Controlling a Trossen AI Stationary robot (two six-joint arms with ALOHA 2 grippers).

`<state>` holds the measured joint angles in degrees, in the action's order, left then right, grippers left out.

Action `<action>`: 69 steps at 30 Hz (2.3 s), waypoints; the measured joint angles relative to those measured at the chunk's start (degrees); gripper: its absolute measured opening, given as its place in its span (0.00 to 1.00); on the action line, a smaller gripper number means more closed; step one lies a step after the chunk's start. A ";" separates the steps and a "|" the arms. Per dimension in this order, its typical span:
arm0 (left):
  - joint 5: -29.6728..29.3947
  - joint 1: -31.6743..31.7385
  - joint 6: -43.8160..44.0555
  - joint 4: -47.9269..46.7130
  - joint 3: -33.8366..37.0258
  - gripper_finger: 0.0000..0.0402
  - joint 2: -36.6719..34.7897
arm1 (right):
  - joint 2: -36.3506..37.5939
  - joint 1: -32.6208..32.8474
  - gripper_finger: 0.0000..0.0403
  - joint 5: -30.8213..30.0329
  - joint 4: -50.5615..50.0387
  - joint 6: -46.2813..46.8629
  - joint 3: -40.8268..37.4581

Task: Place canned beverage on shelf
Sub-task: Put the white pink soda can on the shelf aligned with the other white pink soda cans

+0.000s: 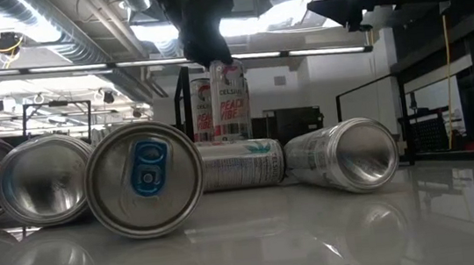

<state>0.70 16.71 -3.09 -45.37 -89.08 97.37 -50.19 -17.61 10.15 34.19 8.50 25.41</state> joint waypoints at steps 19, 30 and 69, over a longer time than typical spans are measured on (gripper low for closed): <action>-1.76 0.26 1.54 0.77 0.00 0.73 -12.13 | -9.33 -0.04 0.93 -0.66 -22.80 0.06 20.38; -5.89 0.08 5.75 -4.82 0.02 0.73 -22.50 | -21.51 0.00 0.93 -0.04 -34.04 0.03 31.91; -7.44 -0.28 7.45 -6.99 0.04 0.73 -26.02 | -46.18 4.37 0.93 -2.49 -49.39 -16.99 52.41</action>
<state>-6.74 16.43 4.36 -52.36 -89.03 71.35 -96.38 -13.23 7.66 -15.20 -8.49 77.82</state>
